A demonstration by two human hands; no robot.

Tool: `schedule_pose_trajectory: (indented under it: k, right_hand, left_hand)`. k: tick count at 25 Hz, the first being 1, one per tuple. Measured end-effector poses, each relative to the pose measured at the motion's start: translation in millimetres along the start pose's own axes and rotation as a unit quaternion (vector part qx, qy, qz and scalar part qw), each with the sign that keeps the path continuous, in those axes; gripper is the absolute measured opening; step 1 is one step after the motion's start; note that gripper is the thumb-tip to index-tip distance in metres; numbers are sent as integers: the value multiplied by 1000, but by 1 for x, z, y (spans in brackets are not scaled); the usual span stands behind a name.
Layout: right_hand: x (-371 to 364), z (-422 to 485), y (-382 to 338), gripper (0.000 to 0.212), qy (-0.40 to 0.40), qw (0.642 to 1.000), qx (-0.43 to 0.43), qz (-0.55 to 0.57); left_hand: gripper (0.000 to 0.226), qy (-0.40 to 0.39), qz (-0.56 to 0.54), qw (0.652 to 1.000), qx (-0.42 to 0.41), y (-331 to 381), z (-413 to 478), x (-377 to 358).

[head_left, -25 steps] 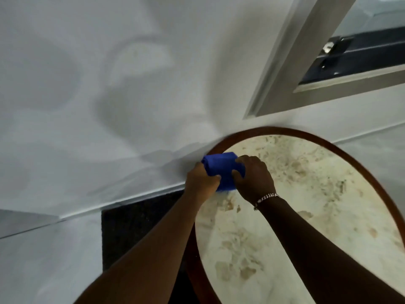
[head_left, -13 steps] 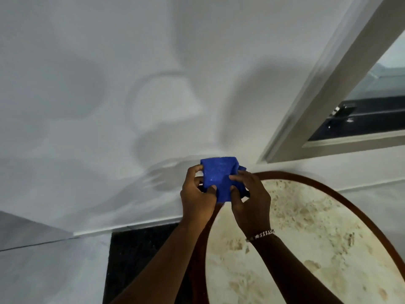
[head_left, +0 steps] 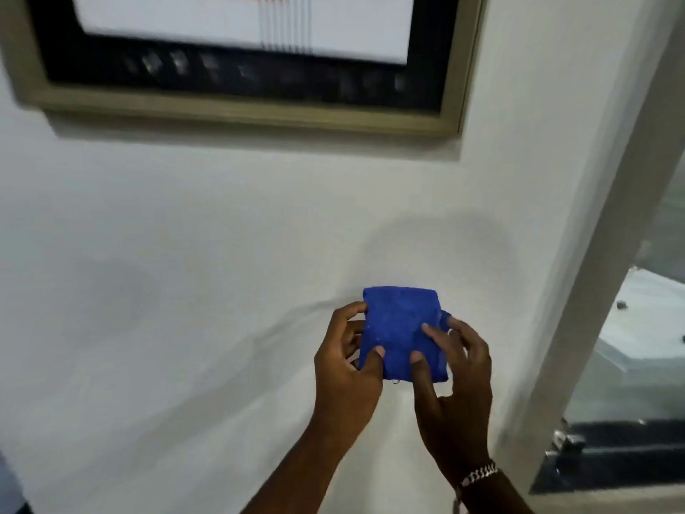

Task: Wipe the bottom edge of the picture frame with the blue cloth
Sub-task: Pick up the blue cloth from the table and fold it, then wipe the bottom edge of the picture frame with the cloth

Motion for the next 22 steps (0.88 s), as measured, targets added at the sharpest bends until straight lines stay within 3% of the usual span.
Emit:
schedule_pose_trajectory:
  k: [5, 10, 12, 15, 18, 22]
  right_hand:
    - [10, 102, -78, 50, 92, 975, 44, 199]
    - [6, 163, -117, 33, 198, 966, 126, 104]
    - [-1, 177, -124, 29, 220, 964, 113, 96]
    - [-13, 192, -132, 30, 228, 968, 100, -5]
    - [-19, 201, -135, 40, 231, 935, 163, -215]
    - [-27, 205, -119, 54, 162, 911, 264, -273]
  left_hand:
    - [49, -49, 107, 976, -184, 108, 71, 27]
    - [51, -76, 264, 924, -268, 162, 116, 46]
    - [54, -73, 371, 870, -318, 178, 131, 50]
    - [54, -5, 554, 731, -399, 190, 151, 56]
    - [55, 7, 591, 696, -408, 197, 163, 62]
    - [57, 10, 633, 637, -440, 224, 202, 100]
Point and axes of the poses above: each hand's wrist, its own z-axis towards the middle knuckle, its own x-axis out of the back of the hand, y = z × x, the point moved 1 cm from there along z, towards the middle knuckle, and after that the axes turned 9 degrees about -y, right-handed, at the moved point
